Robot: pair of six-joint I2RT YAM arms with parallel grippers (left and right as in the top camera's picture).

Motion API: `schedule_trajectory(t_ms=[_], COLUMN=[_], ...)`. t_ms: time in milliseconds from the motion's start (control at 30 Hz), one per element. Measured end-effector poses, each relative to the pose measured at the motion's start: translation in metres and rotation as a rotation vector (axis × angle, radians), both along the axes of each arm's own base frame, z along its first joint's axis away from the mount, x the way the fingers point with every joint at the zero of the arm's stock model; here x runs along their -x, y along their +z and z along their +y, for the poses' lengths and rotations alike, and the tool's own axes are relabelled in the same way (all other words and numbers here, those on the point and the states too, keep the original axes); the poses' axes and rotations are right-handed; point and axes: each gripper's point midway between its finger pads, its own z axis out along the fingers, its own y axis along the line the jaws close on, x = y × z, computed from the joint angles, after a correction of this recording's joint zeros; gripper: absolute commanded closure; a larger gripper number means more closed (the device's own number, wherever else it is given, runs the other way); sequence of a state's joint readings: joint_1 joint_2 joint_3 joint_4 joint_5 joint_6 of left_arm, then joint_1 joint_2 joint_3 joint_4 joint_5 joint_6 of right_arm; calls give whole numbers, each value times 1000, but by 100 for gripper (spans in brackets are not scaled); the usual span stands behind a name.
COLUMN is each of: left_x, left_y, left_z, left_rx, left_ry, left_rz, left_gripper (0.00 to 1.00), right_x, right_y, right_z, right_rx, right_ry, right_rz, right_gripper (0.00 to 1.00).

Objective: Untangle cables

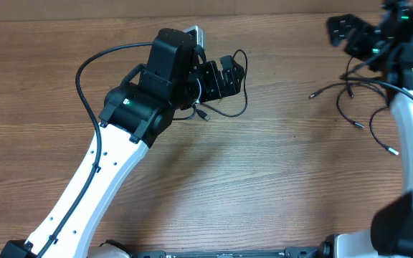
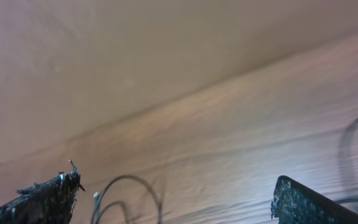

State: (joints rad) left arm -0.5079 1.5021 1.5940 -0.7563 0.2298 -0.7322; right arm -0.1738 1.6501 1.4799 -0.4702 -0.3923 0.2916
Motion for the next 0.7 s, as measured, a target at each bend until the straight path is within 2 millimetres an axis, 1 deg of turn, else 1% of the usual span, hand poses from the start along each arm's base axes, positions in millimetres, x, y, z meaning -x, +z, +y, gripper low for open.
schedule_trajectory(t_ms=[33, 100, 233, 400, 500, 567, 633, 700], left_x=[0, 0, 0, 0, 0, 0, 0, 0], left_y=[0, 0, 0, 0, 0, 0, 0, 0], left_z=[0, 0, 0, 0, 0, 0, 0, 0], left_rx=[0, 0, 0, 0, 0, 0, 0, 0], left_ry=[0, 0, 0, 0, 0, 0, 0, 0], left_rz=[0, 0, 0, 0, 0, 0, 0, 0], left_gripper=[0, 0, 0, 0, 0, 0, 0, 0], right_x=[-6, -16, -33, -42, -44, -42, -41, -38], right_y=[-11, -28, -56, -72, -77, -88, -97, -111], right_z=[11, 31, 85, 148, 178, 196, 205, 215], right_rx=[-20, -53, -103, -120, -120, -126, -139, -148], right_ry=[18, 56, 165, 285, 340, 368, 373, 381], right_rz=[21, 46, 61, 34, 11, 23, 47, 81], right_gripper=[0, 0, 0, 0, 0, 0, 0, 0])
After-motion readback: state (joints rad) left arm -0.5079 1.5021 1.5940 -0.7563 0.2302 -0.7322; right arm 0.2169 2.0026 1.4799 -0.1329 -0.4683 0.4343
